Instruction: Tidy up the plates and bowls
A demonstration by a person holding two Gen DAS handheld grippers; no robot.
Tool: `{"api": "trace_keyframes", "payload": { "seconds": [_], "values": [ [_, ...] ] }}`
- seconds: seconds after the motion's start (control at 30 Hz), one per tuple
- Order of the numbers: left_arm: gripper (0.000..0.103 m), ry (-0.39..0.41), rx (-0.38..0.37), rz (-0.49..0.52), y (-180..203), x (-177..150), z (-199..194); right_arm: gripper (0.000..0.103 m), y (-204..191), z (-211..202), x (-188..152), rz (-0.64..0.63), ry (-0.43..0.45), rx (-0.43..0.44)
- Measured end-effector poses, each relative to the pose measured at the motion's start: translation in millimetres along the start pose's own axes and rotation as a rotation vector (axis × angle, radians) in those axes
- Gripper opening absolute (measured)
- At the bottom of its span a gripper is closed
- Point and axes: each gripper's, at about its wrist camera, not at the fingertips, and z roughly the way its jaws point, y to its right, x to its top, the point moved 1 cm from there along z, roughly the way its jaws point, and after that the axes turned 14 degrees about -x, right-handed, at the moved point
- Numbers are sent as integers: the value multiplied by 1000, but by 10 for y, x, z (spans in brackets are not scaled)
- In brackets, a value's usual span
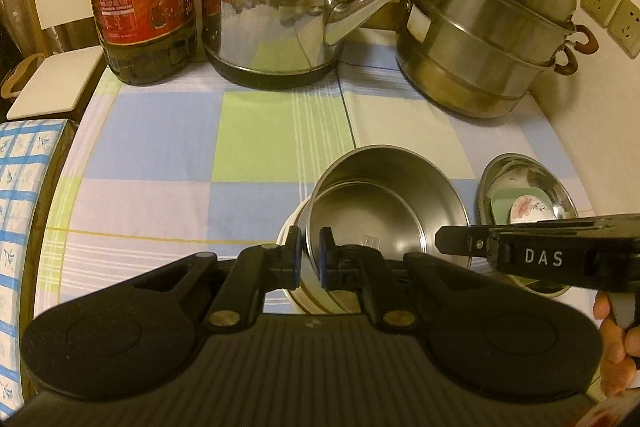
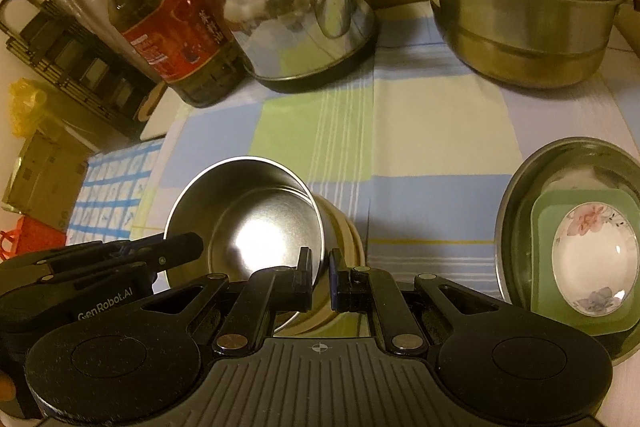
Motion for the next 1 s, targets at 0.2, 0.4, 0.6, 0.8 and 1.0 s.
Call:
{"api": "trace_keyframes", "payload": {
  "seconds": [0.2, 0.4, 0.6, 0.8, 1.0],
  "values": [
    [7, -16, -6, -4, -29, 1, 67, 8, 0, 79, 4, -4, -19, -12],
    [7, -35, -8, -6, -51, -12, 140, 8, 9, 133, 10, 0, -29, -18],
    [7, -56, -7, -14, -92, -27, 212, 8, -6, 186, 0, 6, -40, -28],
    [7, -59, 3, -10, -116, -31, 250, 8, -3, 228, -35, 22, -34, -38],
    [7, -57, 10, 0, -97, -60, 255, 8, 1, 178, -64, 3, 4, -68]
  ]
}}
